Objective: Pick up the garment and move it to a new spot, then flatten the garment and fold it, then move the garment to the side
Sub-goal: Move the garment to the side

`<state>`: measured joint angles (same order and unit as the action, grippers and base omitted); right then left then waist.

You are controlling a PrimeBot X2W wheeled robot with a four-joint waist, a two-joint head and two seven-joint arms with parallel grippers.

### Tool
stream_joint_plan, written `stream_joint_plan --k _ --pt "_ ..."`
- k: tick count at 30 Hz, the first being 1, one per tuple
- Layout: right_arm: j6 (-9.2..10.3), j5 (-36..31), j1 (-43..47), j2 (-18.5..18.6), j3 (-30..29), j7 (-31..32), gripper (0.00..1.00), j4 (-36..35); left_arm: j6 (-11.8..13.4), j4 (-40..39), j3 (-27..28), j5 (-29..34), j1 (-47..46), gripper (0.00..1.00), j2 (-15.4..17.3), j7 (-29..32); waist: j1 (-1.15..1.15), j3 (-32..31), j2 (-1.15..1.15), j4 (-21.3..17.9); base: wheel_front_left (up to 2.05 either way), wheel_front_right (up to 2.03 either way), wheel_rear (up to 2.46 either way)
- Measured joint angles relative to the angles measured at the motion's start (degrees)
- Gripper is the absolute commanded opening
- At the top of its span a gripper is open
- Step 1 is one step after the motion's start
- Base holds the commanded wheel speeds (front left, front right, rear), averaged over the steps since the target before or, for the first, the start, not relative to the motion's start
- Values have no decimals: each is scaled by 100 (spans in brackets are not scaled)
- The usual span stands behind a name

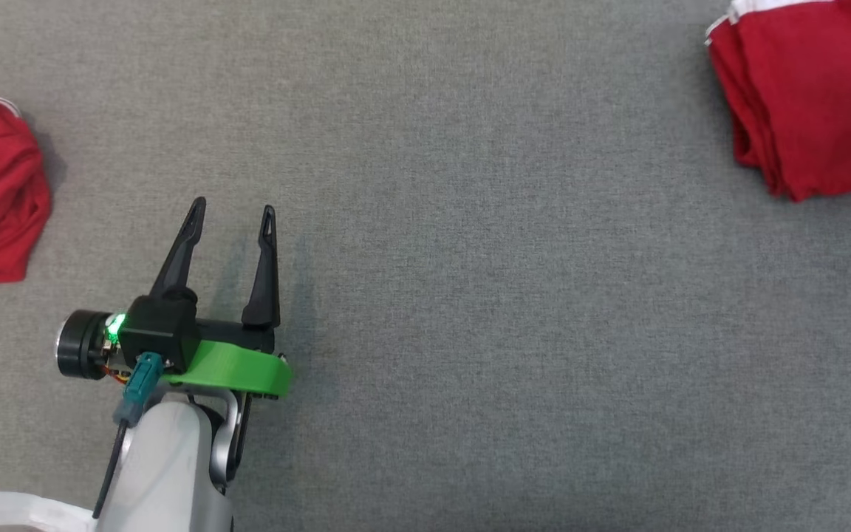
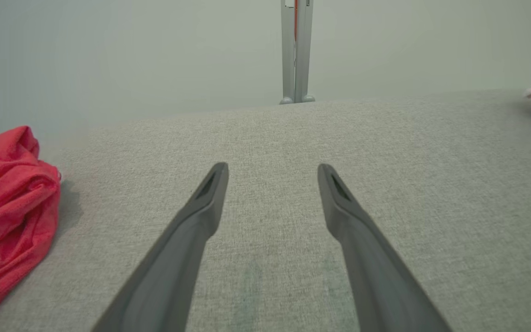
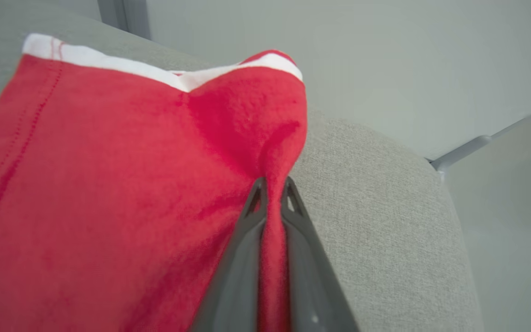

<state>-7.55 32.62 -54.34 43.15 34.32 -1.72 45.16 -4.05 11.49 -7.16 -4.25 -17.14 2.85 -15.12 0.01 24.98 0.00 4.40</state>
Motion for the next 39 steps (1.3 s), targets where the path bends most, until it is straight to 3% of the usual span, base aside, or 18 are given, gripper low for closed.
stream_joint_plan --k 12,26,28,29,30,39 --pt "1 104 -822 884 -52 63 0 -244 -92 -393 52 211 -400 100 313 0 0 906 0 -615 0 0 0" --pt "0 126 -1093 1166 -194 54 0 -83 -98 -827 84 247 -414 100 488 -11 -1 1503 0 -1053 0 0 0" --pt "0 33 -1150 1146 -208 -20 44 -2 -98 -857 77 259 -415 100 490 -15 -1 1540 0 -1048 0 0 0" --pt "0 -36 -1191 1141 -209 -58 89 44 -98 -868 68 268 -417 100 490 -15 -1 1551 0 -1038 0 0 0" --pt "0 -94 -1226 1126 -209 -66 100 91 -98 -872 59 271 -424 100 487 -15 -1 1559 0 -1026 0 0 0" --pt "0 -594 -1428 911 -328 -666 100 434 -65 -764 41 258 -460 100 423 -15 -1 1457 0 -946 0 0 0"
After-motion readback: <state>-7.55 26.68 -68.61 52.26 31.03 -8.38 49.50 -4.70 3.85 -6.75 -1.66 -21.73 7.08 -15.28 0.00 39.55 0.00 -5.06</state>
